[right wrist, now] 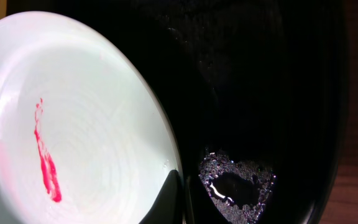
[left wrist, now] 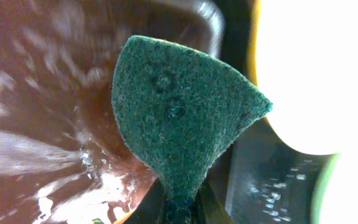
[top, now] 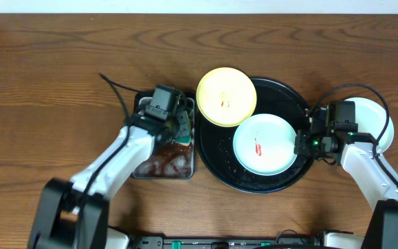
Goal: Clean dirty plates on tray and stack at the side
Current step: 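Dip the green sponge in the soapy tray with the left gripper, then carry the sponge with the left gripper over to the pale green plate, then scrub the pale green plate with the sponge while the right gripper holds it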
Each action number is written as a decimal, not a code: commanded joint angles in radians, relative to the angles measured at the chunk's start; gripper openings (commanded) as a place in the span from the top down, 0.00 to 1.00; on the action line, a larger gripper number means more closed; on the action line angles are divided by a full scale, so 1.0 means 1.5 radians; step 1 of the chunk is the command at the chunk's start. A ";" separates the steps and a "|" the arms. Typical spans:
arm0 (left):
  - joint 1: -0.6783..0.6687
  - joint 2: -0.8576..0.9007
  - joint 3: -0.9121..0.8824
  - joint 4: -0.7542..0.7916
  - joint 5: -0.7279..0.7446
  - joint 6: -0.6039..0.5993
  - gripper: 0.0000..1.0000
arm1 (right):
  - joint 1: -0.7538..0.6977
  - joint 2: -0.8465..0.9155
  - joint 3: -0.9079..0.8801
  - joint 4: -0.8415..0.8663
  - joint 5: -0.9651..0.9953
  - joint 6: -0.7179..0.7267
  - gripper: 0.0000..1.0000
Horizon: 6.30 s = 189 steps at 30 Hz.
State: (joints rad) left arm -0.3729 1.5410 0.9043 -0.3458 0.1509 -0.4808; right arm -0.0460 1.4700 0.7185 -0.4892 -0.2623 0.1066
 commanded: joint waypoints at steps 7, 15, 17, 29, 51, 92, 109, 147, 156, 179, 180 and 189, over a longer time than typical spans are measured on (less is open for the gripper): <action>0.059 -0.100 -0.004 -0.043 0.031 0.069 0.93 | 0.007 0.002 -0.004 0.002 0.010 0.005 0.99; 0.145 -0.100 -0.004 -0.052 0.166 0.123 0.93 | 0.007 0.002 -0.004 0.000 0.010 0.005 0.99; 0.175 -0.100 -0.004 -0.060 0.235 0.148 0.93 | 0.007 0.002 -0.004 0.001 0.010 0.005 0.99; 0.263 -0.151 -0.045 -0.105 0.306 0.198 0.93 | 0.007 0.002 -0.004 -0.001 0.010 0.005 0.99; 0.285 -0.269 -0.213 0.218 0.429 0.188 0.93 | 0.007 0.002 -0.004 0.000 0.015 0.005 0.99; 0.285 -0.269 -0.213 0.261 0.503 0.188 0.93 | 0.007 0.002 -0.004 0.000 0.017 0.005 0.99; 0.271 -0.235 -0.213 0.256 0.446 0.186 0.93 | 0.007 0.002 -0.005 0.000 0.017 0.006 0.99; -0.328 0.131 0.019 0.363 -0.019 0.008 0.93 | 0.023 0.002 -0.010 -0.008 0.017 0.006 0.99; -0.349 0.237 0.019 0.391 -0.033 -0.007 0.92 | 0.023 0.002 -0.010 -0.008 0.017 0.006 0.99; -0.315 0.197 0.026 0.437 -0.060 -0.033 0.92 | 0.023 0.002 -0.010 -0.008 0.017 0.006 0.99; -0.315 0.205 0.026 0.440 -0.061 -0.032 0.92 | 0.023 0.002 -0.010 -0.008 0.017 0.006 0.99; -0.315 0.261 0.026 0.402 -0.055 -0.032 0.92 | 0.023 0.002 -0.010 -0.010 0.017 0.006 0.99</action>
State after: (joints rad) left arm -0.8471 1.9152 0.9451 0.3084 0.0723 -0.5270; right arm -0.0277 1.4708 0.7052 -0.5041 -0.2375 0.1066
